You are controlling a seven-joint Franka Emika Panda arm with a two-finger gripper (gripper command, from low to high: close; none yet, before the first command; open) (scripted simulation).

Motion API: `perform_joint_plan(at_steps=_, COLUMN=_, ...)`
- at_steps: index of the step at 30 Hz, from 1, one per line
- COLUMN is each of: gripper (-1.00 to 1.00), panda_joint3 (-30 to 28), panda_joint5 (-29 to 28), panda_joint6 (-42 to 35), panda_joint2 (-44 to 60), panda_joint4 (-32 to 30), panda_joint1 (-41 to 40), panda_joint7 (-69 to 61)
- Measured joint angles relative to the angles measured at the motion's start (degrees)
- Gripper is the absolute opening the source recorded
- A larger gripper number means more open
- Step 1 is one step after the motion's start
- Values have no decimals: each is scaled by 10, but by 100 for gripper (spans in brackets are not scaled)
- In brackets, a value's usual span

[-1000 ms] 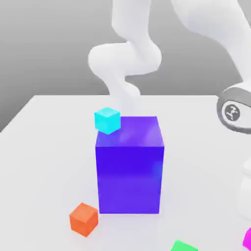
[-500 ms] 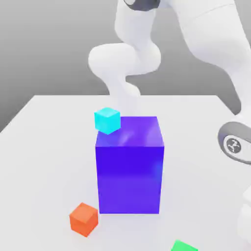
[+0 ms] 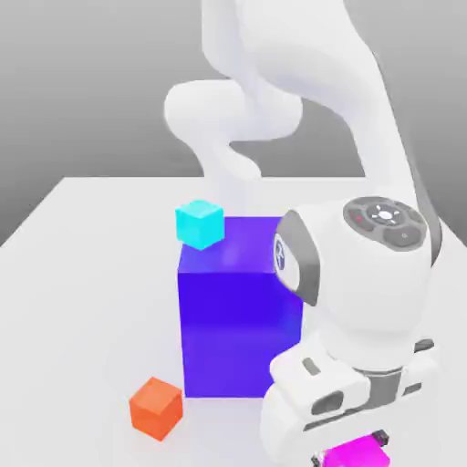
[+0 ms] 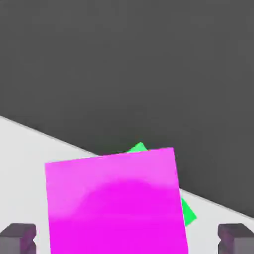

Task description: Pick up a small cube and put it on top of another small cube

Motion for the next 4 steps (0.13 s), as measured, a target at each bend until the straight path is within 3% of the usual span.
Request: perform_joint_plan(at_steps=4, gripper=100, panda_joint3=11, panda_joint5=19, panda_joint6=-53, panda_joint2=-58, panda_joint4=-4, panda_joint1=-9, panda_joint7=-14)
